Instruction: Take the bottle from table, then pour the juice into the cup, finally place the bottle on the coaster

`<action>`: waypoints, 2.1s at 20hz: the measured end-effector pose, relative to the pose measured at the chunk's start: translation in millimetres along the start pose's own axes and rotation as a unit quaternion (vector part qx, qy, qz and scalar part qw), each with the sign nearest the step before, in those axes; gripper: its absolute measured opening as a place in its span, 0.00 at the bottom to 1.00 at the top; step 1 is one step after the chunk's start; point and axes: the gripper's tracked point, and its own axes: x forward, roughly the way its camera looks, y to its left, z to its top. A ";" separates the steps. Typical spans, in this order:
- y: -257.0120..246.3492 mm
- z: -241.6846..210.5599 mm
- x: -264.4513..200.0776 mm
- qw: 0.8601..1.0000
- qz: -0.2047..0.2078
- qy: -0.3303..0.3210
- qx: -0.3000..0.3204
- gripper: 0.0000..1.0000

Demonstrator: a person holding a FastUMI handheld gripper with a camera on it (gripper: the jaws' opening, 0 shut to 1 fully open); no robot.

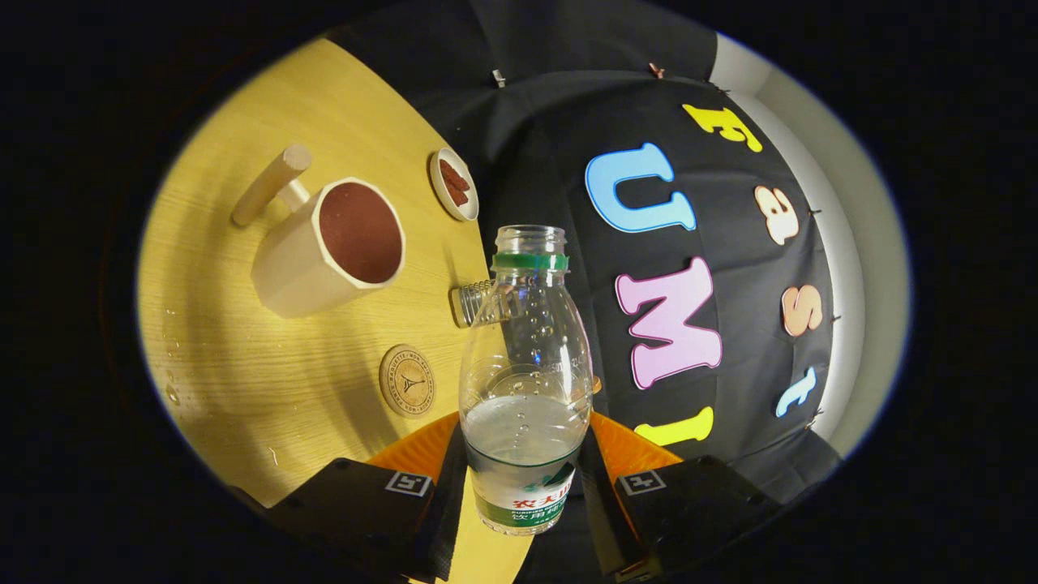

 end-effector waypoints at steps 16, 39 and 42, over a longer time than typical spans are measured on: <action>15.6 9.6 8.9 0.989 0.025 -0.004 -0.143 0.68; 7.3 11.2 25.3 0.972 0.010 -0.013 -0.235 0.68; 7.7 10.4 26.1 0.971 0.007 -0.015 -0.240 0.68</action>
